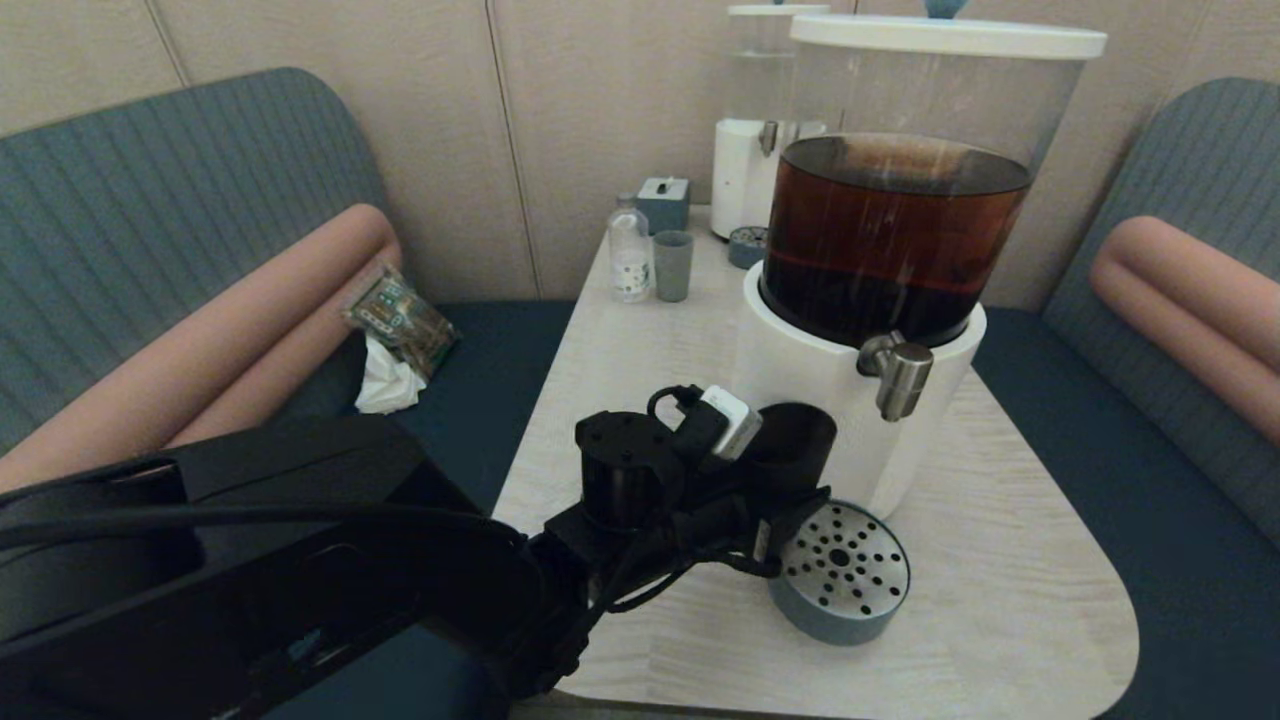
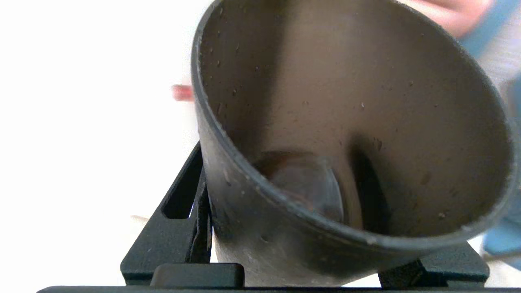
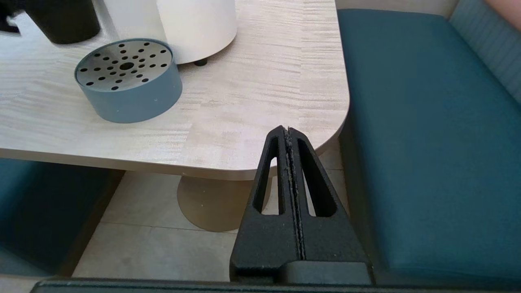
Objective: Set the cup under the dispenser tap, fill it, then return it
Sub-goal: Place the cup next to the water dispenser
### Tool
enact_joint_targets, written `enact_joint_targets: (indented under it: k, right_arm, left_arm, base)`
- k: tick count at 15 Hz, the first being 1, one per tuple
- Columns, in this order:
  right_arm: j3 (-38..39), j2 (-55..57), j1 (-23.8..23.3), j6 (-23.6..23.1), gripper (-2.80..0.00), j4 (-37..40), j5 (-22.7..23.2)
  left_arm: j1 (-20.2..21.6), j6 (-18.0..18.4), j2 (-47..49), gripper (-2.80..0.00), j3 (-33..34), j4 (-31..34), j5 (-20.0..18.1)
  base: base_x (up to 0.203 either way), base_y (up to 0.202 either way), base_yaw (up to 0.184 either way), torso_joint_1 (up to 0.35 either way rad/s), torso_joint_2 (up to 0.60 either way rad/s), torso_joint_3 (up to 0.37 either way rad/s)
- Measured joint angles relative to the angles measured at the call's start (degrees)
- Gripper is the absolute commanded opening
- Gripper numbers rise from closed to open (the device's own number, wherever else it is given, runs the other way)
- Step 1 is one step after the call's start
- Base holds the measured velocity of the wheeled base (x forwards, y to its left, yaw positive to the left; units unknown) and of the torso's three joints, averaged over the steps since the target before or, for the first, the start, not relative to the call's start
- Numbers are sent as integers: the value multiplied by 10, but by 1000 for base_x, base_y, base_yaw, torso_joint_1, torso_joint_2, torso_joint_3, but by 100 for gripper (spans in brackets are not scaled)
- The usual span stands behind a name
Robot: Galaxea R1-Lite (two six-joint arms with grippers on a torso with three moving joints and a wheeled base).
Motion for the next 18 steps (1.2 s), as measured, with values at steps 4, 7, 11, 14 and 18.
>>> enact_joint_targets:
  k: [4, 7, 11, 14, 18]
  right_arm:
    - [0, 0, 0, 0, -280, 0, 0]
    - [0, 0, 0, 0, -280, 0, 0]
    - [0, 0, 0, 0, -280, 0, 0]
    - [0, 0, 0, 0, -280, 0, 0]
    - [0, 0, 0, 0, -280, 0, 0]
  left_arm:
    - [15, 5, -27, -280, 16, -2, 55]
    - [23, 5, -48, -280, 36, -1, 92]
    - [39, 5, -76, -280, 56, -5, 115]
    - [55, 4, -92, -280, 60, -3, 126]
    - [103, 3, -96, -280, 55, -2, 126]
  base:
    - [0, 0, 0, 0, 0, 0]
    - [0, 0, 0, 0, 0, 0]
    - [0, 0, 0, 0, 0, 0]
    - [0, 0, 0, 0, 0, 0]
    - [0, 0, 0, 0, 0, 0]
